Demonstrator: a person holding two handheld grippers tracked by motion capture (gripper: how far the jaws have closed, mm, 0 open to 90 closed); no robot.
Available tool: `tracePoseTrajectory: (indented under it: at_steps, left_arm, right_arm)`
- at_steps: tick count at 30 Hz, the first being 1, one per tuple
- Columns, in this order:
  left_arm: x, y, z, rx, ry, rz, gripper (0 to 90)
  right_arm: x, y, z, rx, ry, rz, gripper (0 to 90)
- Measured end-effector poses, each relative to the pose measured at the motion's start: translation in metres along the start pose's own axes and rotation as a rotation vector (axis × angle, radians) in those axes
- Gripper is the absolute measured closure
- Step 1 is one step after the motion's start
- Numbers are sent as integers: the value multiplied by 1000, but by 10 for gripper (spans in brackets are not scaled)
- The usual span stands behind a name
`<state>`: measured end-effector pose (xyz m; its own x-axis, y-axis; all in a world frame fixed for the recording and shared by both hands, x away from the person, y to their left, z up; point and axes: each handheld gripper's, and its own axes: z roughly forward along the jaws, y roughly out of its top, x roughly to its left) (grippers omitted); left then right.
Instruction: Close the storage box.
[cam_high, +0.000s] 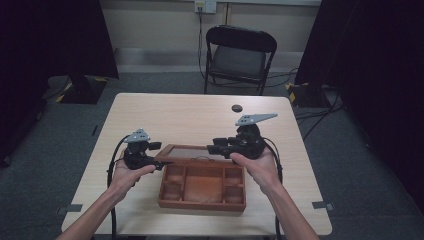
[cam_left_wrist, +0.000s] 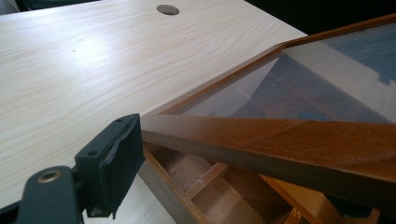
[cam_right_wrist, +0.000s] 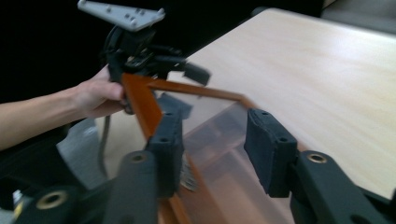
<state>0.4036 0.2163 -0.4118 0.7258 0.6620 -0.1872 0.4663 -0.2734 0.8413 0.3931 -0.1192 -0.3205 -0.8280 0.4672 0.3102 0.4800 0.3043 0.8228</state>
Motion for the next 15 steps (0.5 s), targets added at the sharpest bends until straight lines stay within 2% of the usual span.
tracePoseTrajectory:
  at_steps: [1, 2, 5, 7, 12, 15]
  left_arm:
    - [-1, 0, 0, -1, 2, -2, 158]
    - [0, -2, 0, -3, 3, 2, 158]
    - [-1, -2, 0, -4, 3, -1, 158]
    - [-1, -3, -1, 0, 2, 3, 160]
    - [-1, -4, 1, 2, 1, 2, 160]
    - [-1, -4, 1, 2, 5, 4, 159]
  right_arm:
    - [0, 0, 0, 0, 0, 0, 628]
    - [3, 0, 6, 19, 25, -7, 678]
    - [3, -1, 12, 50, 74, 5, 748]
    - [4, -3, 14, 54, 77, 4, 780]
    - [2, -6, 18, 84, 105, 29, 778]
    - [2, -7, 20, 97, 104, 33, 753]
